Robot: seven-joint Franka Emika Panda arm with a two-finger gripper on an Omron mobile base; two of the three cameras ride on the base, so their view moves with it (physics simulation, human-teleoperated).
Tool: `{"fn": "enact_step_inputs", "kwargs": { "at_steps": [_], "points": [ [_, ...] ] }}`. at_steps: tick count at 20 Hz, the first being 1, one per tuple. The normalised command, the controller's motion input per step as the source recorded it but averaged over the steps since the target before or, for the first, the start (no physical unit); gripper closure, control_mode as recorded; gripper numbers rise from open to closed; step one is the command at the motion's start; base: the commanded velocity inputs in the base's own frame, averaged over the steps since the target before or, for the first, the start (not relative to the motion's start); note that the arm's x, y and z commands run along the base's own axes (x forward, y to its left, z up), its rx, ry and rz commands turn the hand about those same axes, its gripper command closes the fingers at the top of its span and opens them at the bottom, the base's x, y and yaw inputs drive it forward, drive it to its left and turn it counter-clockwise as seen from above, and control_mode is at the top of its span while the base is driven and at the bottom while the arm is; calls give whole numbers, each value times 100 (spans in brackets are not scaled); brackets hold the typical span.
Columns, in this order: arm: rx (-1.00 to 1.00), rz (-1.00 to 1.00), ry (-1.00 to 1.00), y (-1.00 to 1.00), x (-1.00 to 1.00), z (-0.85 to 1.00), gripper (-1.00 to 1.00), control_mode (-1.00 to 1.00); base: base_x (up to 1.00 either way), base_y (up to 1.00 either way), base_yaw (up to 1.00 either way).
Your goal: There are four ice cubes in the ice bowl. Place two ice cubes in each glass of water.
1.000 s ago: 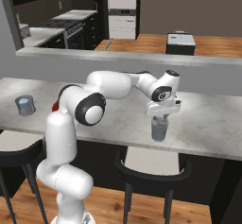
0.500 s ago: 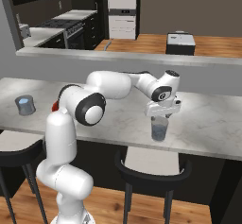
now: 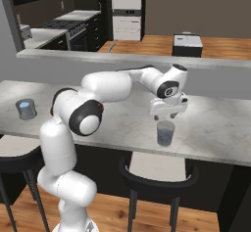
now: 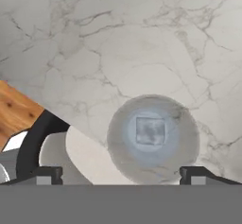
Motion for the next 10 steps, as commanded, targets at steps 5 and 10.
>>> {"fn": "enact_step_inputs", "kwargs": {
  "at_steps": [5, 10],
  "points": [
    [0, 0, 0, 70, -74, 24, -100, -100, 0, 0, 0],
    [0, -13, -4, 100, -19, -5, -100, -100, 0, 0, 0]
  ]
}}
